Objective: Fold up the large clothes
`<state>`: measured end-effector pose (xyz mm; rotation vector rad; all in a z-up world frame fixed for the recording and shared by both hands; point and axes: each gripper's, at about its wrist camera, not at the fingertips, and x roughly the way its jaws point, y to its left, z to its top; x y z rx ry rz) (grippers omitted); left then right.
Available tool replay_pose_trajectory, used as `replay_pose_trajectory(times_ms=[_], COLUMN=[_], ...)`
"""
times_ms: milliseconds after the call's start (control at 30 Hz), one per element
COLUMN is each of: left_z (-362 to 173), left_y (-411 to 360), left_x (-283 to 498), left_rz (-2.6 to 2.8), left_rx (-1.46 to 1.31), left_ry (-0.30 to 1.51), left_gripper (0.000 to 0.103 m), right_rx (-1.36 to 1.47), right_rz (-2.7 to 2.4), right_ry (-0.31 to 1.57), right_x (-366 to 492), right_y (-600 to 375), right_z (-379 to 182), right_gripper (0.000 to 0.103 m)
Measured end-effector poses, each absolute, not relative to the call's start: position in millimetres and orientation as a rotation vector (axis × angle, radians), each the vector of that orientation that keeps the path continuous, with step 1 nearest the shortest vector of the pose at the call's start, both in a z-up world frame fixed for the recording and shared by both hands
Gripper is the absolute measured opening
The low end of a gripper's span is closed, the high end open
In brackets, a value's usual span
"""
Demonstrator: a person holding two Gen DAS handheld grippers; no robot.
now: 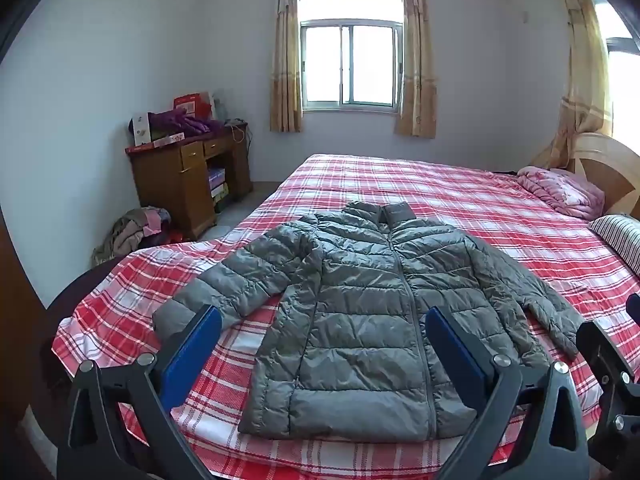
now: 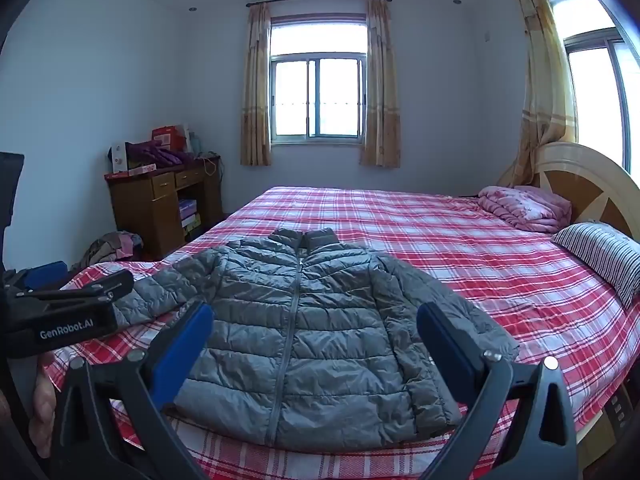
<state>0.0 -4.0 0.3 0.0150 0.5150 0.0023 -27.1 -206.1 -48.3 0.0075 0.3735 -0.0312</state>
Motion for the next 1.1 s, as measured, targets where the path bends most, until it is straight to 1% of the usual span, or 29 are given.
replay_pose_trajectory(times_ms=[67, 333, 1100], left_z=[-1, -1, -3], left_y=[-10, 0, 1], left_x=[-4, -2, -3], left_rz=[0.007, 0.017, 0.026], left_rx=[0.023, -0.001, 0.006], left_ry=[0.489, 0.498, 0.479], left_gripper=[0.102, 0.102, 0.102], right_rx=[0.002, 0.004, 0.003], right_rz=[-0.034, -0.033, -0.036], right_ry=[0.371, 0.375, 0.383], right_x=[-27, -26, -26], right_y=[-206, -205, -204], right_z=[-48, -49, -52], right_gripper=[0.103, 0.103, 0.103])
